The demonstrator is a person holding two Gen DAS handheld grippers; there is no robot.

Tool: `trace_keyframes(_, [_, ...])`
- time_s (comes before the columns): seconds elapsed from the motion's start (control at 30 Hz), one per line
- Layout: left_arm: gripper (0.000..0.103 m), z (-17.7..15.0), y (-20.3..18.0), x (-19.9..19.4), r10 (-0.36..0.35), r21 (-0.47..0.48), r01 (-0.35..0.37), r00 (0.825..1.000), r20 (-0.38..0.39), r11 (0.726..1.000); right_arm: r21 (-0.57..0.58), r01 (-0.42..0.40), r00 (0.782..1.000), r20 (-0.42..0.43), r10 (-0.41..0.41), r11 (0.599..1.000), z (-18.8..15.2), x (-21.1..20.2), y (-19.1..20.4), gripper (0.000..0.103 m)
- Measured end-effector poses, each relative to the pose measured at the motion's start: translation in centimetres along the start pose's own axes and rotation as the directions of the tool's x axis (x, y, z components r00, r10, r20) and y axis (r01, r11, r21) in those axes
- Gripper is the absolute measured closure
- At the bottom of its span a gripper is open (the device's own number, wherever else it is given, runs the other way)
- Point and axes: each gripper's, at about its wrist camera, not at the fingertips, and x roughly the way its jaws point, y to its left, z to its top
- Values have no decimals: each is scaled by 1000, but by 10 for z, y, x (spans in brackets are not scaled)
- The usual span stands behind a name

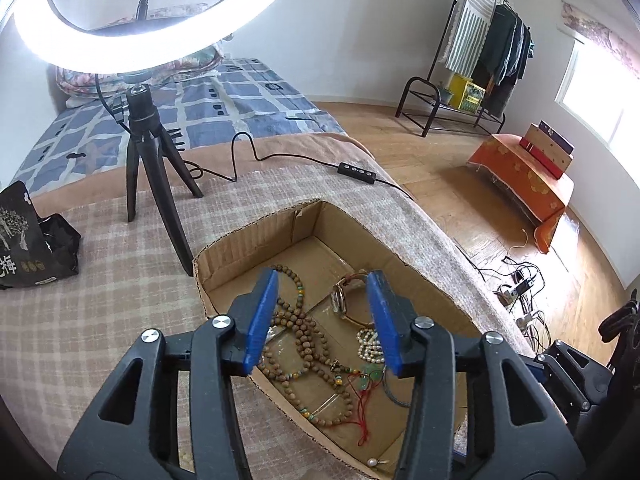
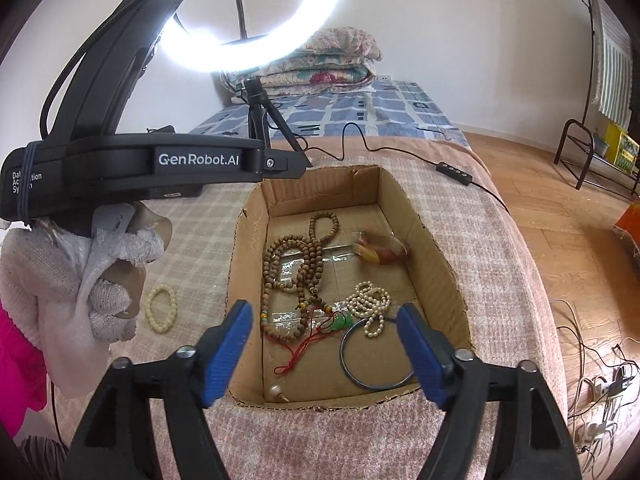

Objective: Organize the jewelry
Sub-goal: 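Open both tools to drop the watch and pearl bead into the box, then move both tools back to the yellow bead bracelet and another pearl bead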

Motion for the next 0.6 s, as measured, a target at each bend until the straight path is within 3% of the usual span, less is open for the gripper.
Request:
trace_keyframes(0.13, [43, 0, -1, -6, 8, 13, -8, 1000, 11, 1000, -4, 23, 1000, 9, -23, 1000, 1, -3, 4, 13])
trace_keyframes(0.27, [41, 1, -1, -13, 8, 16, -9, 1000, 22, 1000, 6, 37, 999, 21, -37, 999, 2, -7, 7, 5])
trace_keyframes(0.6, [41, 0, 4, -42, 27, 20, -28, 998, 52, 999, -16, 67, 997, 32, -66, 998, 3, -20, 21, 5])
